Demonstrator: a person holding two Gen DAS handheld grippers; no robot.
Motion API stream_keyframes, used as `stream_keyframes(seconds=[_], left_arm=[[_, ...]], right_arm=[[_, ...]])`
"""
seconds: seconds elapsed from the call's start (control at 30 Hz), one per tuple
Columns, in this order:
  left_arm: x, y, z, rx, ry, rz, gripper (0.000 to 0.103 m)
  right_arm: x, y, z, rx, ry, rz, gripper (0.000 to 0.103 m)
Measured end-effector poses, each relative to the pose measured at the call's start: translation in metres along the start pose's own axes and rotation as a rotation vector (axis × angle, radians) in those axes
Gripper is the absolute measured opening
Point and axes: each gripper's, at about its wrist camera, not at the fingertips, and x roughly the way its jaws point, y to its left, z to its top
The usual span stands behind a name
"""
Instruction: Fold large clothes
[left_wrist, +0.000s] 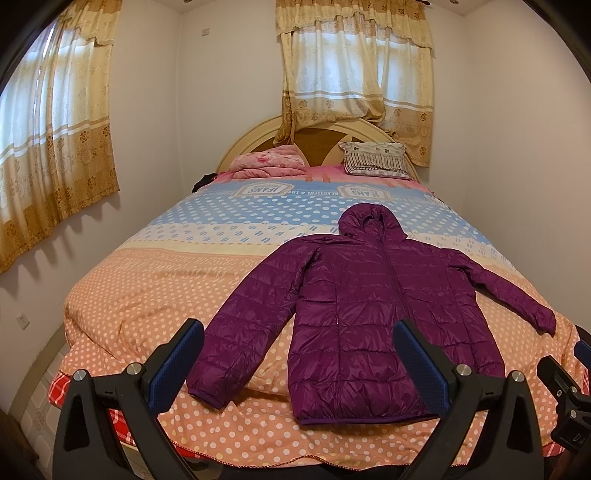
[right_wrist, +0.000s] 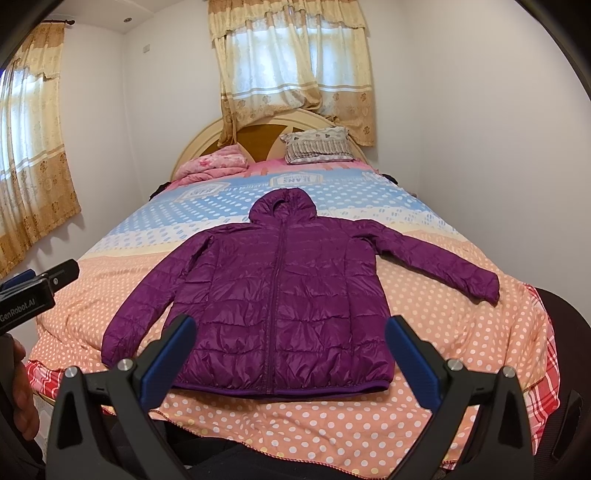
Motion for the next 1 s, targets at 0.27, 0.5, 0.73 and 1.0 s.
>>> stream_keyframes(seconds=[0.27,0.5,0.73,1.0], left_arm=[[0.0,0.001,0.001,-0.003,0.0,-0.001,0.102],[0.001,0.002,0.0,-0.004,0.0,-0.002,0.102],[0.001,0.001,-0.001,-0.001,0.003,-0.002,0.102],[0.007,-0.004,-0.004,0.005,0.018,-0.006,0.102]], right_arm=[[0.001,0.0,0.0,0.002,0.003,0.0,0.103],[0.001,0.002,-0.002,0.002,0.01,0.006,0.103],[0.005,0.001,-0.001,0.007,0.028,0.015,0.103],[0.011,-0.002,0.0,0.015,0.047,0.028,0.103]])
